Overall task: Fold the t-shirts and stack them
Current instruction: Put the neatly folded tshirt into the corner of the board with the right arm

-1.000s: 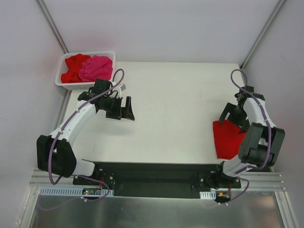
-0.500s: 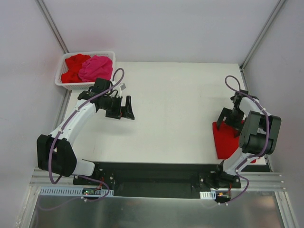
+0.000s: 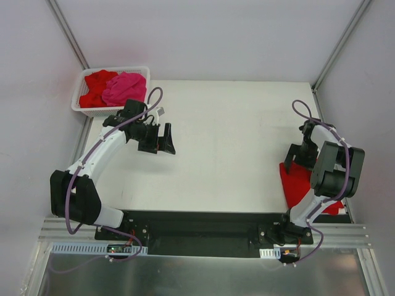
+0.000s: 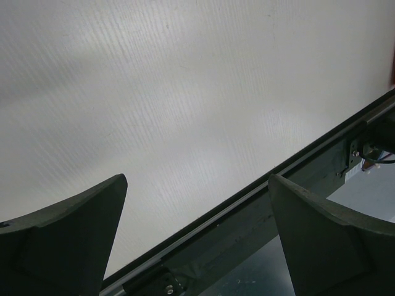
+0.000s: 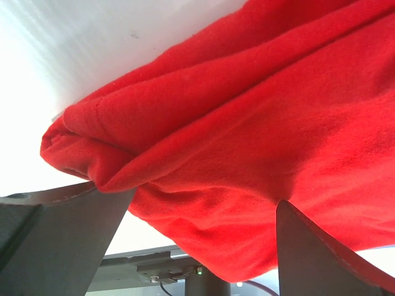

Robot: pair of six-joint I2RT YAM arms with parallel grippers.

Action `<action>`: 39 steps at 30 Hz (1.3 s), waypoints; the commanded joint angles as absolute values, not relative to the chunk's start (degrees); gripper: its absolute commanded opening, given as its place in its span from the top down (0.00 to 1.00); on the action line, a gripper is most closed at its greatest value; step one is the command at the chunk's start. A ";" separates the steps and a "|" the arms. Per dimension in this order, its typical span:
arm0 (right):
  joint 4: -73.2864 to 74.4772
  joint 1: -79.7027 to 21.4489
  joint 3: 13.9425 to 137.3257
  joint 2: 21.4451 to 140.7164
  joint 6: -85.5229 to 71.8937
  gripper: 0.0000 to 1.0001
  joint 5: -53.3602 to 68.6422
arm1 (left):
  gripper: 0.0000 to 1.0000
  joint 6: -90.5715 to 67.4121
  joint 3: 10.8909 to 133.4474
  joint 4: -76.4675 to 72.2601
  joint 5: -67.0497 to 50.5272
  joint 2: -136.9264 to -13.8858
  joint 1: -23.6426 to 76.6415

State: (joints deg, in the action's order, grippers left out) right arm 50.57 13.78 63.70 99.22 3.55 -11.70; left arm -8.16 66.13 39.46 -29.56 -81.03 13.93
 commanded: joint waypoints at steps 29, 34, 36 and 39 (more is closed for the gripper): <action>55.89 7.58 67.32 93.70 4.57 0.00 -27.91 | 0.01 -6.86 68.73 39.99 -30.50 -82.00 14.94; 59.85 -4.64 78.38 85.54 4.22 0.00 -31.73 | 0.01 -6.85 68.73 39.99 -29.45 -80.51 14.85; 60.55 -9.38 84.70 84.55 5.36 0.00 -29.90 | 0.01 -7.03 68.91 39.99 -28.83 -80.07 14.94; 59.60 -12.47 97.88 86.12 8.16 0.00 -19.64 | 0.01 -7.64 69.43 39.99 -28.04 -79.54 14.94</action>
